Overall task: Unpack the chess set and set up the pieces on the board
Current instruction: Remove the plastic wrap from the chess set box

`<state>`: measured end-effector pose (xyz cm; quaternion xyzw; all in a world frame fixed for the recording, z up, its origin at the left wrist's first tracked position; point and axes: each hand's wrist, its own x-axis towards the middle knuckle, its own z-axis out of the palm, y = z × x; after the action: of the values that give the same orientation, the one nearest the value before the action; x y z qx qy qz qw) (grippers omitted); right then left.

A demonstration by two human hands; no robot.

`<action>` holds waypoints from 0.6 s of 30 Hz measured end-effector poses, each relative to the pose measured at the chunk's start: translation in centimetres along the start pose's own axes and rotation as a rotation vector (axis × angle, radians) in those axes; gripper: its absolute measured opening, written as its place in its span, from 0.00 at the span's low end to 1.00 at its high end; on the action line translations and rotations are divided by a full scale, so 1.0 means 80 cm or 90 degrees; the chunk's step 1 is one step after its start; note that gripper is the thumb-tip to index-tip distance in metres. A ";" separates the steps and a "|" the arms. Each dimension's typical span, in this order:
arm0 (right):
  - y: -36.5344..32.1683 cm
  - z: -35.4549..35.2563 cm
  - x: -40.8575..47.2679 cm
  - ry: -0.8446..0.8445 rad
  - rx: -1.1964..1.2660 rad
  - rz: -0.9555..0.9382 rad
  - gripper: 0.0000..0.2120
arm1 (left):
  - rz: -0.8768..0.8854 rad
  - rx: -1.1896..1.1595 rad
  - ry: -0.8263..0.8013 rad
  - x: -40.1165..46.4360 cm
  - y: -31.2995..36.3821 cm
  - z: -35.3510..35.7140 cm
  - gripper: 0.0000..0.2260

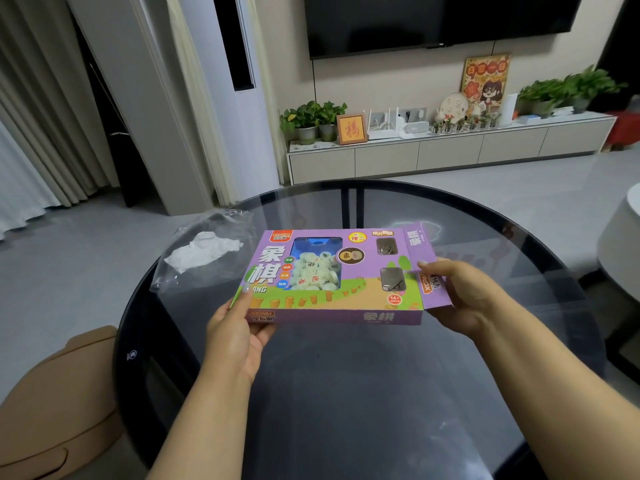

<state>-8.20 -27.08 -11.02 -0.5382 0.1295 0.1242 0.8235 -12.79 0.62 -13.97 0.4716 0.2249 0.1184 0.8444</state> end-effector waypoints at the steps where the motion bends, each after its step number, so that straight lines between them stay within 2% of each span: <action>1: 0.001 0.001 0.000 -0.008 0.006 -0.004 0.10 | 0.000 -0.003 0.001 0.000 0.000 0.000 0.14; 9: 0.005 0.007 0.002 -0.001 -0.016 -0.034 0.06 | 0.008 0.007 0.007 -0.001 0.003 0.001 0.14; 18: 0.008 0.004 0.005 -0.011 0.028 -0.014 0.09 | 0.010 0.008 0.011 -0.001 0.004 0.000 0.14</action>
<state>-8.00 -26.50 -11.60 -0.5202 0.1189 0.1166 0.8377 -12.85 0.72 -13.67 0.4776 0.2288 0.1278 0.8386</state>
